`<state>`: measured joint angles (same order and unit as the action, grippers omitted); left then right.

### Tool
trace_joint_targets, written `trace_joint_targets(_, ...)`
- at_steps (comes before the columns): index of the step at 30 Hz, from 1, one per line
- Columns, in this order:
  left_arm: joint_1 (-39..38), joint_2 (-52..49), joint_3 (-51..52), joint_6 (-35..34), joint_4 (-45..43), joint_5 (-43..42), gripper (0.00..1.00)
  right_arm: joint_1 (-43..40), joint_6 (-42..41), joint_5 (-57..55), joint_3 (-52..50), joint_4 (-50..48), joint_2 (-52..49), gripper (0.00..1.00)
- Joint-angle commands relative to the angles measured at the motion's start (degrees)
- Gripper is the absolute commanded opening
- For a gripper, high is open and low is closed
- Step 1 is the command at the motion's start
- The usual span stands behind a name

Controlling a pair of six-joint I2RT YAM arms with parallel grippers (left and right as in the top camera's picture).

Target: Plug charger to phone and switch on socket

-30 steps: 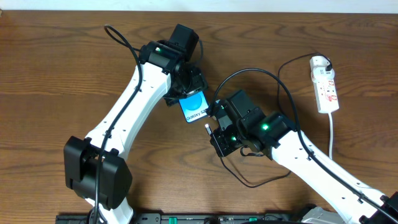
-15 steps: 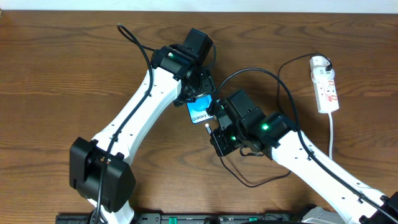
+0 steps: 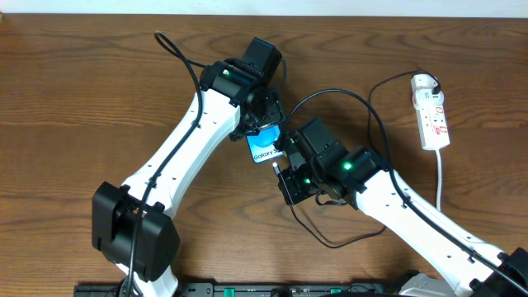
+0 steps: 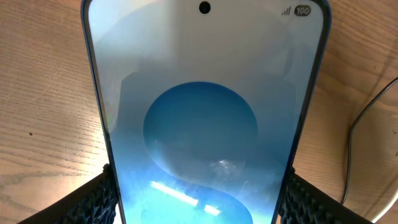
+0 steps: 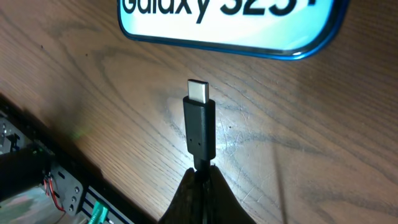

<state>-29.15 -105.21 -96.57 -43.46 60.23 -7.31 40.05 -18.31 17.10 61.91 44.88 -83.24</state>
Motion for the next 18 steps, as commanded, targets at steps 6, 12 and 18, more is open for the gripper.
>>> trace_joint_targets(6, 0.1, 1.5, -1.2, -0.3, 0.4, 0.9, 0.64, 0.5, -1.9, 0.3, 1.1, -0.5, -0.2, 0.01)
trace_joint_targets(12, 0.1, 1.5, -1.2, -0.3, 0.4, 0.7, 0.64, 0.5, -2.1, 0.4, 1.1, -1.6, -0.2, 0.02)
trace_joint_targets(18, 0.1, 1.5, -1.2, -0.3, 0.4, 0.3, 0.64, 0.5, -2.5, 0.4, 1.1, -1.8, -0.2, 0.02)
